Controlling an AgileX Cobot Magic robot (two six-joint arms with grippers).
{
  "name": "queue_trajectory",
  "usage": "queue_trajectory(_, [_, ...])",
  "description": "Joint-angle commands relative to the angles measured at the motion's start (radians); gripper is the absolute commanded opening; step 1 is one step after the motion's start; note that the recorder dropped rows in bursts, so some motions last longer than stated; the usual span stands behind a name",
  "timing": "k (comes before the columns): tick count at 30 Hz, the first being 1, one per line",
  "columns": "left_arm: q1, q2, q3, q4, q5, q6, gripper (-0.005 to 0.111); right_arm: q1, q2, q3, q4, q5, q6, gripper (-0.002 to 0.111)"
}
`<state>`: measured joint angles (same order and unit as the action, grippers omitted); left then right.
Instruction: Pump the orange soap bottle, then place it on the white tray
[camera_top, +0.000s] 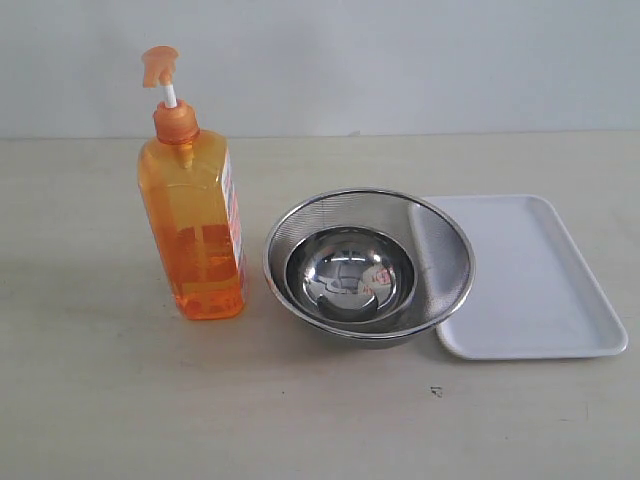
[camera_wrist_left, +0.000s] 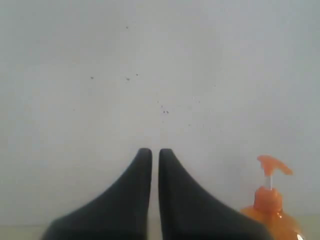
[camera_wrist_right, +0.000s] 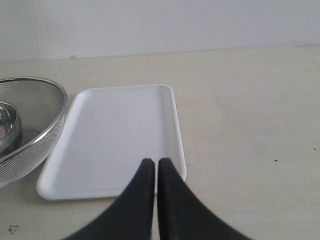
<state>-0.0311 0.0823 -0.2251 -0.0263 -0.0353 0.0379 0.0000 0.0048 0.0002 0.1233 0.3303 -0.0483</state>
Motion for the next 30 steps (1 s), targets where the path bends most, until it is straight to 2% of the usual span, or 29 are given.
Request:
queue_trajectory(1, [0.003,0.140,-0.111,-0.010,0.142,0.003,0.005,0.000,-0.005,0.000,-0.002,-0.006,-0.005,0.000])
queue_trajectory(4, [0.003,0.213,-0.142,-0.010,0.118,0.003,0.005,0.000,-0.005,0.000,-0.002,-0.008,-0.005,0.000])
queue_trajectory(30, [0.003,0.215,-0.142,-0.010,0.104,0.005,0.005,0.000,-0.005,0.000,-0.002,-0.008,-0.005,0.000])
